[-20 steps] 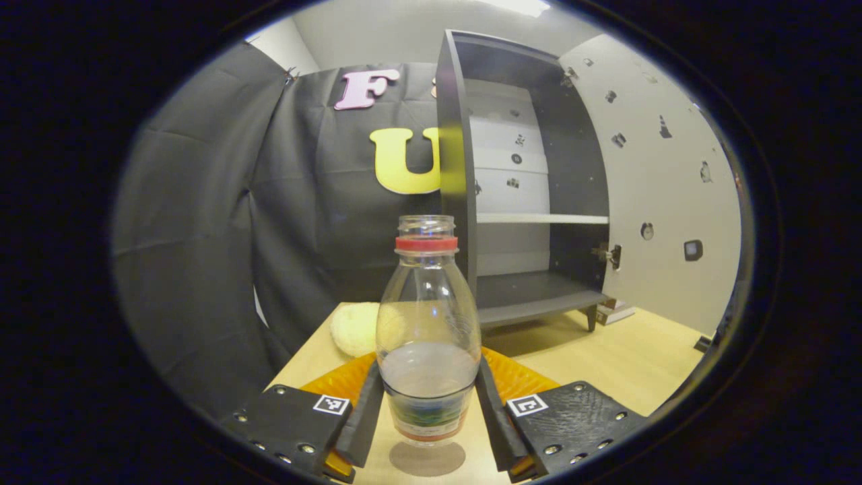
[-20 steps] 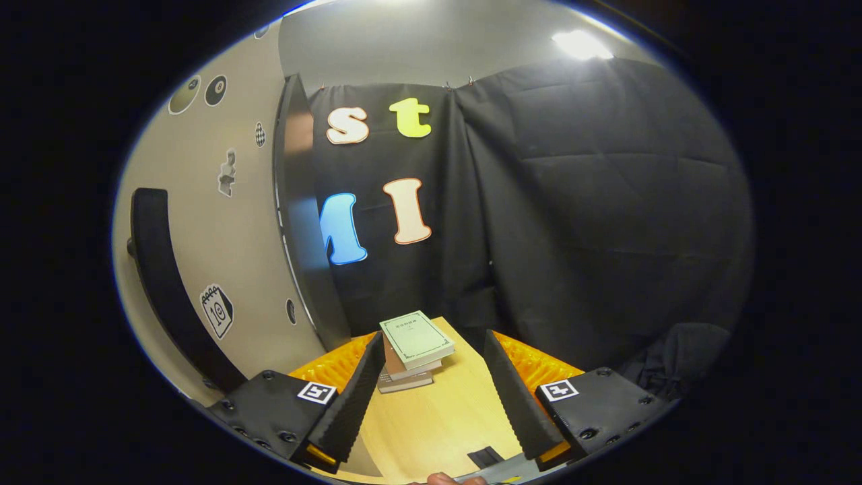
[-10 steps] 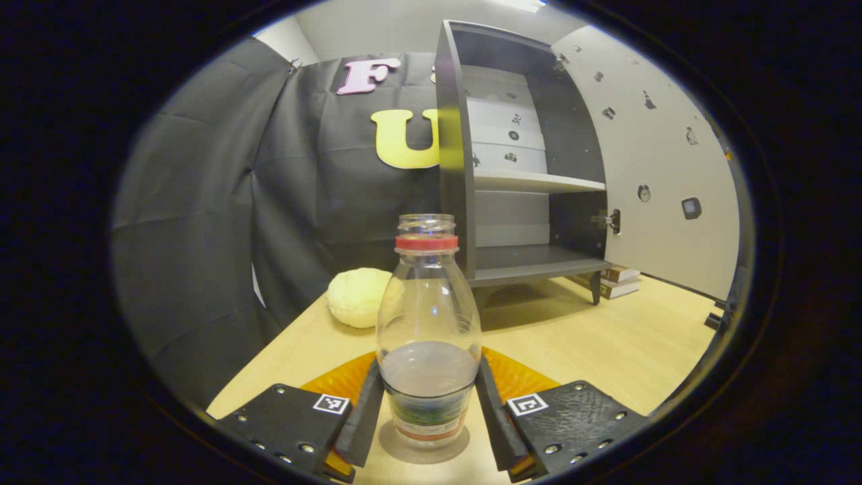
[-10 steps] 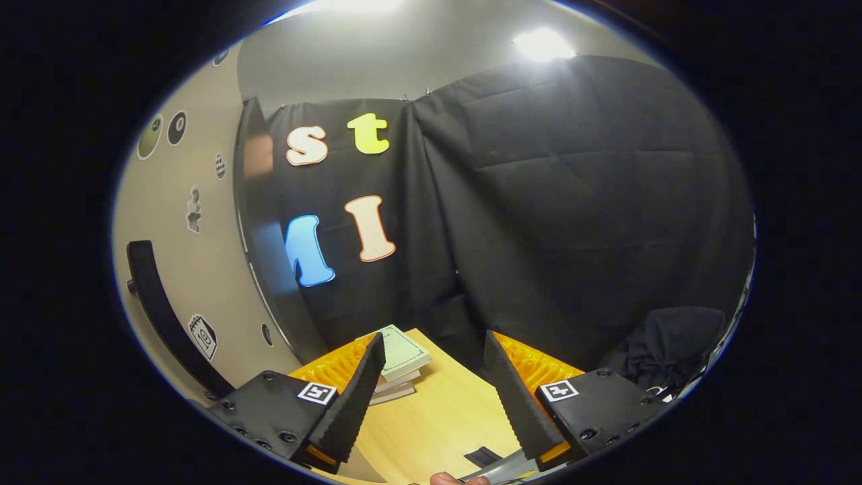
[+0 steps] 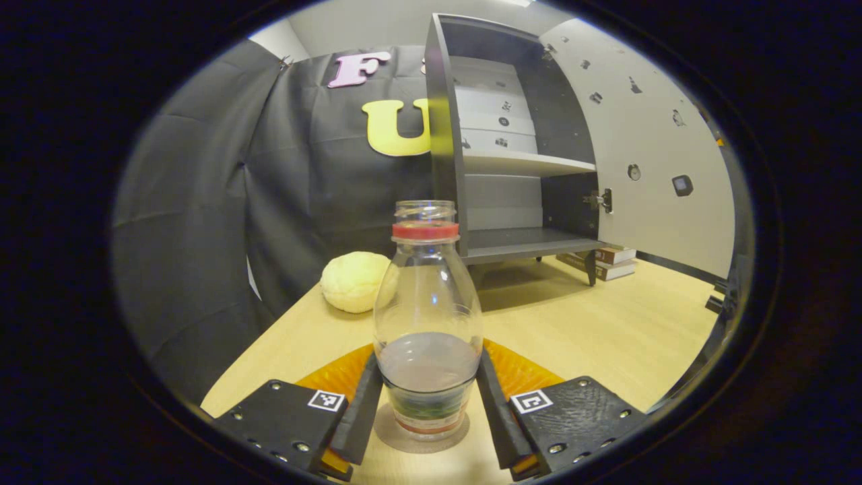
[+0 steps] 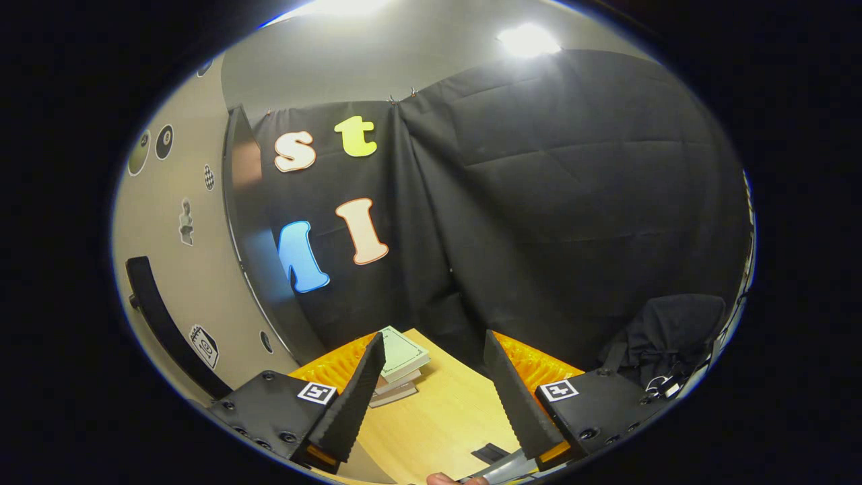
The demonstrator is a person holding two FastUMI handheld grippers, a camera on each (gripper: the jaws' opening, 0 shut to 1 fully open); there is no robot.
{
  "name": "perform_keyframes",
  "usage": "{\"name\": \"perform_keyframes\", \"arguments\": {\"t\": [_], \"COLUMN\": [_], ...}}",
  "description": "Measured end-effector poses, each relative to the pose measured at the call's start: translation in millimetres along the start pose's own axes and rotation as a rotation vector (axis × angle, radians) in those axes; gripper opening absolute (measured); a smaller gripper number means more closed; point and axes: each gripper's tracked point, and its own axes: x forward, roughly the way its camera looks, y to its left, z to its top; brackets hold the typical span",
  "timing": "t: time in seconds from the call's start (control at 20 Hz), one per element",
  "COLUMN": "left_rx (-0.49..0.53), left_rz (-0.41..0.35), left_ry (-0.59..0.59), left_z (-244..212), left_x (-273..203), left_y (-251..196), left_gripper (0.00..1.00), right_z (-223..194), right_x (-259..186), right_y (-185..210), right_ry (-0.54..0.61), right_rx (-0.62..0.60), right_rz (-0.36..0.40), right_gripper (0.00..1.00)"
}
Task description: Open the cabinet door with the right hand, grasp the bottle in the cabinet with the left hand and place it on the coaster, then close the cabinet door with the right hand.
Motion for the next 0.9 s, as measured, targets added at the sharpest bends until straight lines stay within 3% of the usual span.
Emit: {"name": "perform_keyframes", "arguments": {"t": [0.05, 0.25, 0.55, 0.6, 0.75, 0.9], "left_rx": [0.006, 0.036, 0.024, 0.027, 0.028, 0.026], "left_rz": [-0.002, -0.023, 0.007, 0.013, 0.014, 0.011], "left_ry": [0.001, 0.012, 0.024, 0.026, 0.021, 0.009], "left_z": [1.2, 3.6, 3.1, 2.8, 4.9, 11.2], "left_x": [-1.8, 0.6, -4.2, -4.5, -7.4, -10.3], "left_y": [-0.6, -1.9, 2.0, 1.9, 6.5, 10.5], "left_gripper": [0.78, 0.72, 0.77, 0.74, 0.86, 0.84], "right_z": [-3.3, -7.9, -17.3, -19.1, -25.0, -32.5], "right_x": [0.4, -2.1, -0.6, -0.6, 1.6, 2.9], "right_y": [0.1, -6.3, -5.7, -4.7, -3.4, -1.0], "right_ry": [0.005, -0.007, 0.008, 0.012, 0.023, 0.039], "right_rx": [-0.006, -0.007, -0.019, -0.019, -0.025, -0.023], "right_rz": [0.001, -0.024, -0.015, -0.012, -0.007, 0.002], "right_gripper": [0.94, 0.94, 0.94, 0.94, 0.94, 0.94]}}
